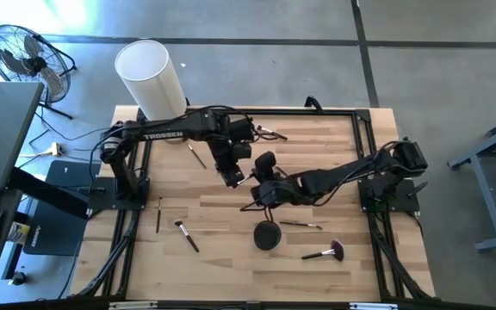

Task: Pick & Place Makeup Supplies
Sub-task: Put the makeup brush into the black makeup holder

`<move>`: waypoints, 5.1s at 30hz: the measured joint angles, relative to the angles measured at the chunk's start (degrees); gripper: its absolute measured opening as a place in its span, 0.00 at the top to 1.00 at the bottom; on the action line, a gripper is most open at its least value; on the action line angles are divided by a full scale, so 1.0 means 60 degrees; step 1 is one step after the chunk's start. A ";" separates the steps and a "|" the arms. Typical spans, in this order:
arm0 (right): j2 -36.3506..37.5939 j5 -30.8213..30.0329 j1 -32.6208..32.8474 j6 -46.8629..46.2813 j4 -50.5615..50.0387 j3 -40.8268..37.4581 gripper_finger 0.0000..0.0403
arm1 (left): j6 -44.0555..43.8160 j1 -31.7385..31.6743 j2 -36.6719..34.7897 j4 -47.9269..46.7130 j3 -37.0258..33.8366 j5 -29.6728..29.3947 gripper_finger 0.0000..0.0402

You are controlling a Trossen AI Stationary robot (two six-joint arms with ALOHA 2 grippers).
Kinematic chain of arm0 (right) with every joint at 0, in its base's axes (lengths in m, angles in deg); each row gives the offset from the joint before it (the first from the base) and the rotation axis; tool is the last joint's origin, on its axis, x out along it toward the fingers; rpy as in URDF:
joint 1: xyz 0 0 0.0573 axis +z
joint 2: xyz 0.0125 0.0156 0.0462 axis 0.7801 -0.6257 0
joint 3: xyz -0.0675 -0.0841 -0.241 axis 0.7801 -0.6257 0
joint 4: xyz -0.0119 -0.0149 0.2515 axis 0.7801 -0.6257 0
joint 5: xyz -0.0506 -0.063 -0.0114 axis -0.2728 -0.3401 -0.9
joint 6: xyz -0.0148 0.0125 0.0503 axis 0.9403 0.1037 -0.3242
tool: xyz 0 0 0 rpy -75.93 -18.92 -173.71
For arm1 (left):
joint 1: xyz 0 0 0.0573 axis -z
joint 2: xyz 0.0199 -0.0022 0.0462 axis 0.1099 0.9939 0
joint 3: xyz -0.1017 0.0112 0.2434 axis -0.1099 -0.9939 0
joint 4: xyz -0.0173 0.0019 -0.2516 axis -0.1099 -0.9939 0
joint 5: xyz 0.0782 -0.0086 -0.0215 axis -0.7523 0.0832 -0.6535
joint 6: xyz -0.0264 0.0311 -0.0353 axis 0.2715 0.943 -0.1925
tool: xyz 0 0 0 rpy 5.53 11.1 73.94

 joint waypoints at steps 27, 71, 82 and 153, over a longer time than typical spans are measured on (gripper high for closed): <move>0.3217 0.0258 0.1780 -1.1970 0.0120 -0.4427 0.90 | 0.0366 0.1307 -0.2775 0.1766 -0.2904 -0.4640 0.65; -0.0487 -0.1811 0.4028 -1.1874 0.8923 -0.3821 0.62 | -0.1997 0.4347 -0.7588 0.9173 -1.0138 -0.5955 0.65; 0.1993 -0.0039 0.2462 -1.3119 0.5008 -0.3814 0.98 | 0.0305 0.4343 -0.7584 0.9232 -1.0138 -0.6054 0.70; -0.4364 0.6366 -0.4982 -0.9027 -0.5818 0.3236 0.72 | 0.0459 0.3902 -1.1118 0.9842 -1.2145 -0.7751 1.00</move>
